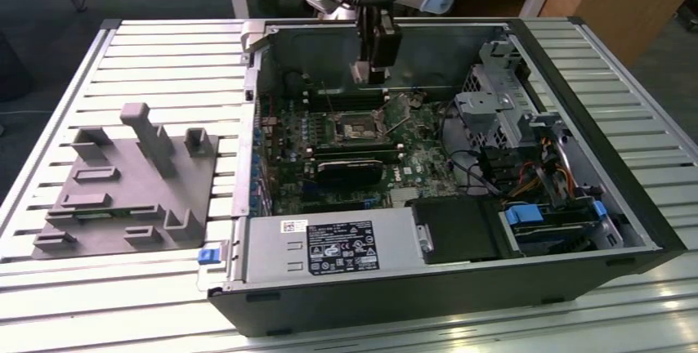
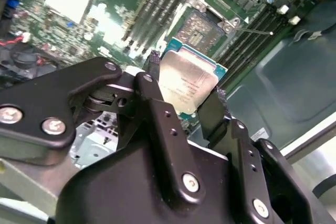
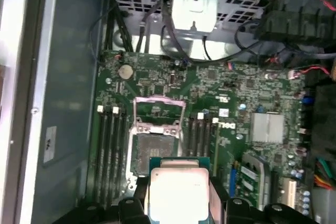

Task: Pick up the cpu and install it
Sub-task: 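Place the cpu into insertion slot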

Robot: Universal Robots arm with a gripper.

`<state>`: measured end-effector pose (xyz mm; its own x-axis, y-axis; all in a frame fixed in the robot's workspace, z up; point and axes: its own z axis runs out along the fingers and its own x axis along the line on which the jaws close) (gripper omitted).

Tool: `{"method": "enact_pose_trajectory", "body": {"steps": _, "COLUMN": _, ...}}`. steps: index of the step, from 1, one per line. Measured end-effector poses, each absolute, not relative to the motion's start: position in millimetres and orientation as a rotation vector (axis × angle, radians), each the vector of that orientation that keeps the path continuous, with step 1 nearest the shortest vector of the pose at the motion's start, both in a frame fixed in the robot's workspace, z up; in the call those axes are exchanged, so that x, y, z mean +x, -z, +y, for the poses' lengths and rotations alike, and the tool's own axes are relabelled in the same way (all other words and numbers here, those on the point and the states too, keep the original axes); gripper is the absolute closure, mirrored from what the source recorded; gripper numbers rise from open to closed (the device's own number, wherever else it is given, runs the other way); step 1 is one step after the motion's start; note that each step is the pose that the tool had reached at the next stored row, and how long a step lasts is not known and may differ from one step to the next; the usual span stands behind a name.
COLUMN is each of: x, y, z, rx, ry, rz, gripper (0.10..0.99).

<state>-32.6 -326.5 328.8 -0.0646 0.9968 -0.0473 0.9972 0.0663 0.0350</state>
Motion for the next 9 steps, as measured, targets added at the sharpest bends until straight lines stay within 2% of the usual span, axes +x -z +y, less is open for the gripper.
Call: {"method": "enact_pose_trajectory", "body": {"steps": 9, "x": -32.9, "y": -312.5, "z": -317.2, "rx": 2.107, "ry": 0.011, "rz": 2.25, "gripper": 0.549}}
